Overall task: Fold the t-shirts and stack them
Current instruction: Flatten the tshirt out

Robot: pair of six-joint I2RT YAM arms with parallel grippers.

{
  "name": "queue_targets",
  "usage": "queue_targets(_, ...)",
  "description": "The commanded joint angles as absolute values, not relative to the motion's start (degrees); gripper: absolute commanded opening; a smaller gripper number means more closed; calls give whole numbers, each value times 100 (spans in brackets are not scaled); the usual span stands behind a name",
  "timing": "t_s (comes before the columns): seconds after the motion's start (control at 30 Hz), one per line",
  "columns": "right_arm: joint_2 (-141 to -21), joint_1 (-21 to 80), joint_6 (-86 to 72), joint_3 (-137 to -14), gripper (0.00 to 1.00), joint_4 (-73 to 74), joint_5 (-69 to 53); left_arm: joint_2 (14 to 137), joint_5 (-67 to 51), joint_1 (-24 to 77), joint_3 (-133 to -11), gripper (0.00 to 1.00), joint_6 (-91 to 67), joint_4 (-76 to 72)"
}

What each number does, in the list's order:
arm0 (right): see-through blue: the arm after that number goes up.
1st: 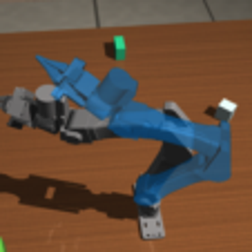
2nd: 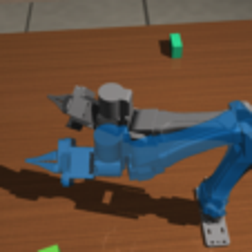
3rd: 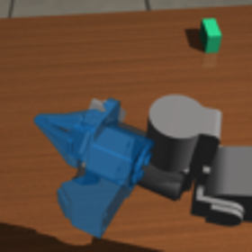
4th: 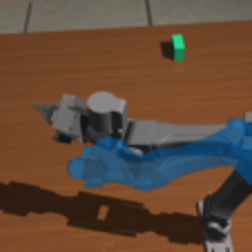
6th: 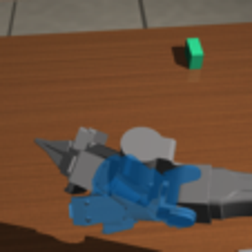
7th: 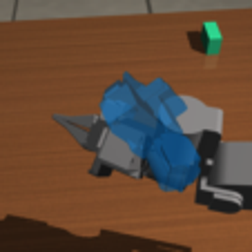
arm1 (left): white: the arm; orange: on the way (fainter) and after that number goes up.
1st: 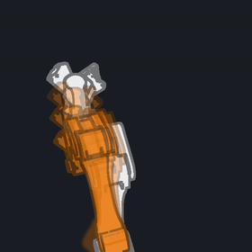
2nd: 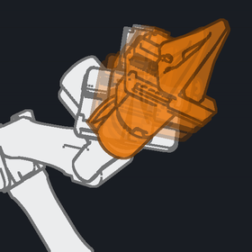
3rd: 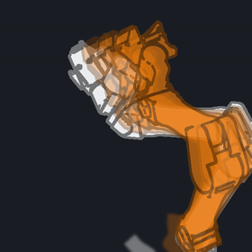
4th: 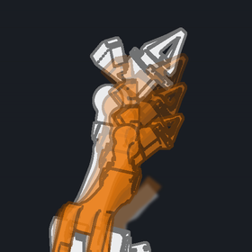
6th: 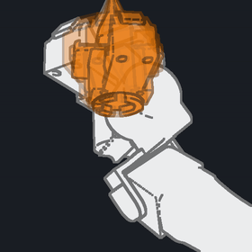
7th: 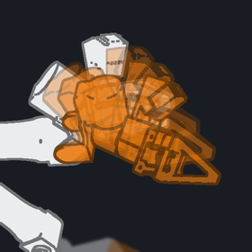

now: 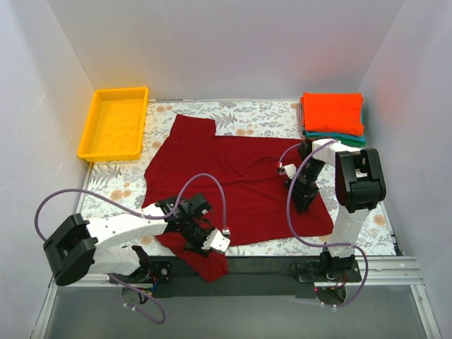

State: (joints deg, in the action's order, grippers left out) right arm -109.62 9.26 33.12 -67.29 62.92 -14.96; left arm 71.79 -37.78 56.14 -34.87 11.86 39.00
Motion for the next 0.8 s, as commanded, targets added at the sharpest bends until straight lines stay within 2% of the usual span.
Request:
queue_targets(0.0, -11215, 774, 3639, -6776, 43, 5229, -817, 6408, -4165, 5660, -4007, 2, 1818, 4998)
queue_targets(0.1, -11241, 765, 3612, -6838, 43, 5238, -800, 6084, -4192, 5695, -4227, 0, 2818, 6586)
queue_targets(0.23, -11224, 756, 3604, -6855, 43, 5282, -774, 5539, -4061, 5704, -4210, 1, 4014, 7671)
queue_targets(0.3, -11224, 756, 3604, -6855, 43, 5300, -747, 5249, -3964, 5713, -4149, 18, 4623, 7997)
queue_targets(0.37, -11215, 747, 3595, -6855, 43, 5308, -738, 4625, -3859, 5739, -4026, 26, 4902, 7989)
queue_targets(0.4, -11215, 756, 3603, -6873, 43, 5326, -738, 4414, -3824, 5739, -3973, 33, 5035, 7989)
queue_targets(0.5, -11215, 747, 3604, -6891, 43, 5361, -729, 3667, -3744, 5748, -3797, 37, 5457, 7981)
queue_targets(0.57, -11197, 756, 3604, -6899, 43, 5379, -729, 3629, -3805, 5748, -3893, 37, 5049, 7762)
queue_targets(0.7, -11171, 756, 3612, -6856, 43, 5396, -756, 4592, -3501, 5731, -4289, 31, 1698, 6456)
queue_targets(0.77, -11153, 756, 3621, -6786, 43, 5396, -756, 4956, -3271, 5617, -4342, 25, 848, 6040)
